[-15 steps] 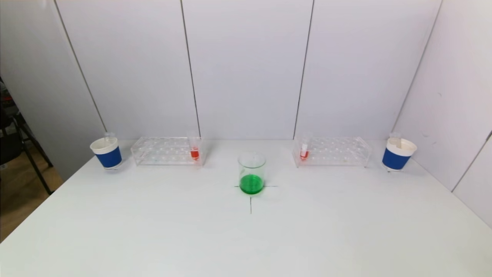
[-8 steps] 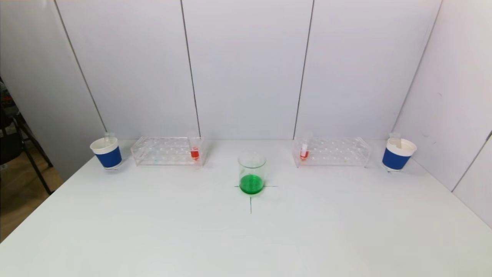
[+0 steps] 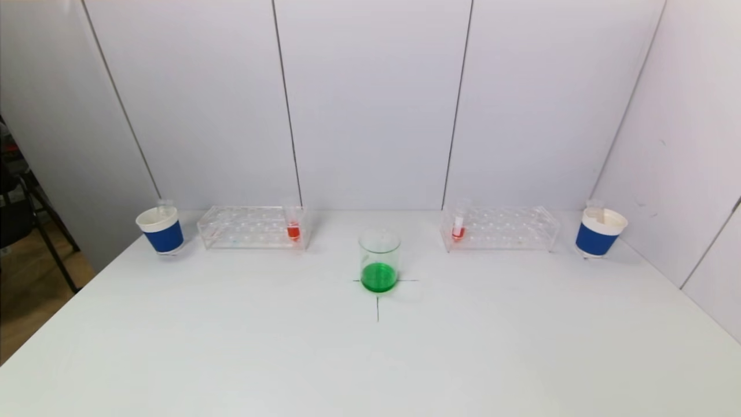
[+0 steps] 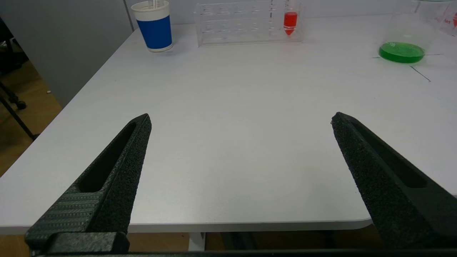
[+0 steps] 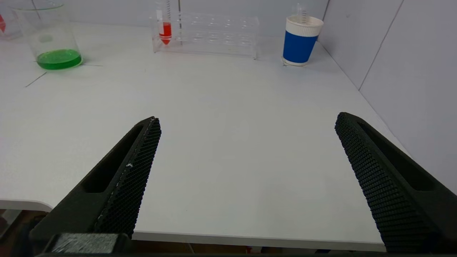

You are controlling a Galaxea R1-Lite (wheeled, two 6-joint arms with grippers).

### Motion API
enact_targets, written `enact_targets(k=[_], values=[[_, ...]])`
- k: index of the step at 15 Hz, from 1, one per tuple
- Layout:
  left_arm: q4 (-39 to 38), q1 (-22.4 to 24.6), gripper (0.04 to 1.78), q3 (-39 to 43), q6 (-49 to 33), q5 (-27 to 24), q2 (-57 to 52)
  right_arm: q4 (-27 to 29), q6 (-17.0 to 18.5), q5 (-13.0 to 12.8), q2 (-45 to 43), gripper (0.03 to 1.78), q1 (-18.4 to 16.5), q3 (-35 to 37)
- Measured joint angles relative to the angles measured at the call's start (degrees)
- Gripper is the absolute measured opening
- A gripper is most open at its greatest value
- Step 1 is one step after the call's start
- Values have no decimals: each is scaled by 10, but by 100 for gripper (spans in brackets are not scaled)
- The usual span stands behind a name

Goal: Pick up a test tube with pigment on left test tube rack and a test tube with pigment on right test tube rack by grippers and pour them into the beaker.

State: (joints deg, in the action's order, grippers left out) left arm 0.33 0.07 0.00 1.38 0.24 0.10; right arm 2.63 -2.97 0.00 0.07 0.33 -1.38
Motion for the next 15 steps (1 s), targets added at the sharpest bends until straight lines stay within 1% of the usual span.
enact_targets(k=[4, 6, 9, 15], values=[[0, 0, 176, 0, 0, 0, 0, -7, 2, 1, 0, 177, 0, 4], [0, 0, 176, 0, 0, 0, 0, -10, 11, 0, -1, 177, 0, 5], [0, 0, 176, 0, 0, 0, 0, -31, 19, 0, -1, 177, 0, 12], [0, 0, 176, 0, 0, 0, 0, -32, 22, 0, -1, 177, 0, 14]])
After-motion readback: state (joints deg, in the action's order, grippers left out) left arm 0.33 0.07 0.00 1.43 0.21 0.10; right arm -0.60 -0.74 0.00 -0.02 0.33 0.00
